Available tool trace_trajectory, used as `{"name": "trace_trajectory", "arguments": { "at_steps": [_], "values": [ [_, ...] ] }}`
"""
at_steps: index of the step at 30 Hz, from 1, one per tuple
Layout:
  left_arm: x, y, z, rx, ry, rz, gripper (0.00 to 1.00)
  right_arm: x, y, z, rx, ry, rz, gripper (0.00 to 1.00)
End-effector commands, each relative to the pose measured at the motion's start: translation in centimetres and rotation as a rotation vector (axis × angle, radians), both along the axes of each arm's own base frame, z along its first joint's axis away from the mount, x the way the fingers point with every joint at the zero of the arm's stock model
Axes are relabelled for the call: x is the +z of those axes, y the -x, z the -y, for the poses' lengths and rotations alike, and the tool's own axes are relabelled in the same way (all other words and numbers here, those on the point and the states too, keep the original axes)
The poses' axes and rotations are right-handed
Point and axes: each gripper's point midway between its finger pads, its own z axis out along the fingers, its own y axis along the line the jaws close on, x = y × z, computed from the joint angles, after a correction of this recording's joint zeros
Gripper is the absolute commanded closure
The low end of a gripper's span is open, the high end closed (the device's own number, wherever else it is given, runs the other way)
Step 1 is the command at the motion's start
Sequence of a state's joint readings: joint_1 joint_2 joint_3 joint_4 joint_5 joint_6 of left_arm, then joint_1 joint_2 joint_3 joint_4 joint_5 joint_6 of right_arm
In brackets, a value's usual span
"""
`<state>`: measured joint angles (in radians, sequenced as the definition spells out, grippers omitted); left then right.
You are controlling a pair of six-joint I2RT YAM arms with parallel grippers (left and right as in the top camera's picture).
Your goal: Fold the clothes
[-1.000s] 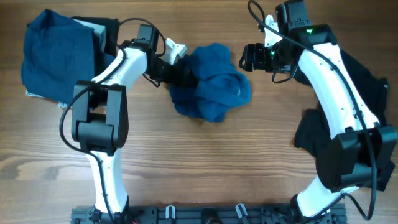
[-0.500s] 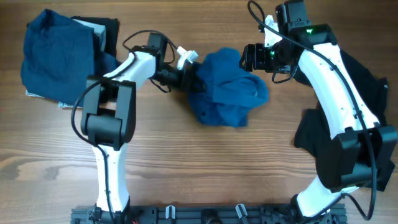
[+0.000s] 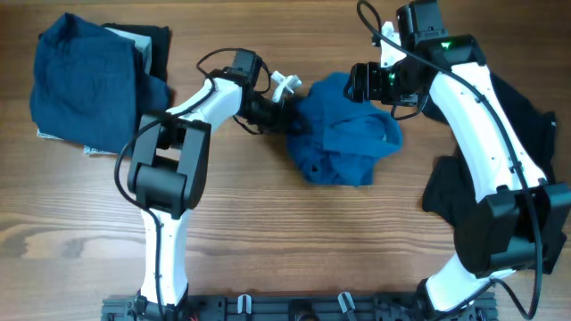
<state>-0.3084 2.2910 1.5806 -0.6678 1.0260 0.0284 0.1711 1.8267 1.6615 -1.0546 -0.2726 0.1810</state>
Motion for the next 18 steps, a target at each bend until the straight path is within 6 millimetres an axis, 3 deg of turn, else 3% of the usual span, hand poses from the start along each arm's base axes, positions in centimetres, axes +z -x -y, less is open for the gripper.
{"name": "trace_trajectory", "arguments": {
  "at_steps": [1, 7, 10, 15, 18],
  "values": [
    [-0.6, -1.7, -2.8, 0.118, -0.014, -0.089, 0.96, 1.7, -0.3, 0.6, -0.071, -0.011, 0.029, 0.15],
    [-0.6, -3.9, -6.8, 0.227, -0.014, -0.11, 0.96, 0.8, -0.5, 0.5, -0.09, -0.018, 0.005, 0.15],
    [-1.0, -4.6, -8.4, 0.264, -0.039, -0.111, 0.95, -0.5, -0.6, -0.1, -0.074, -0.046, -0.022, 0.16],
    [-1.8, -4.7, -9.7, 0.293, -0.092, -0.12, 0.78, -3.6, -1.1, -1.2, -0.056, -0.098, -0.061, 0.16],
    [-2.4, -4.6, -10.1, 0.3, -0.136, -0.124, 0.74, -5.3, -1.6, -1.9, -0.05, -0.131, -0.086, 0.16]
  ]
}}
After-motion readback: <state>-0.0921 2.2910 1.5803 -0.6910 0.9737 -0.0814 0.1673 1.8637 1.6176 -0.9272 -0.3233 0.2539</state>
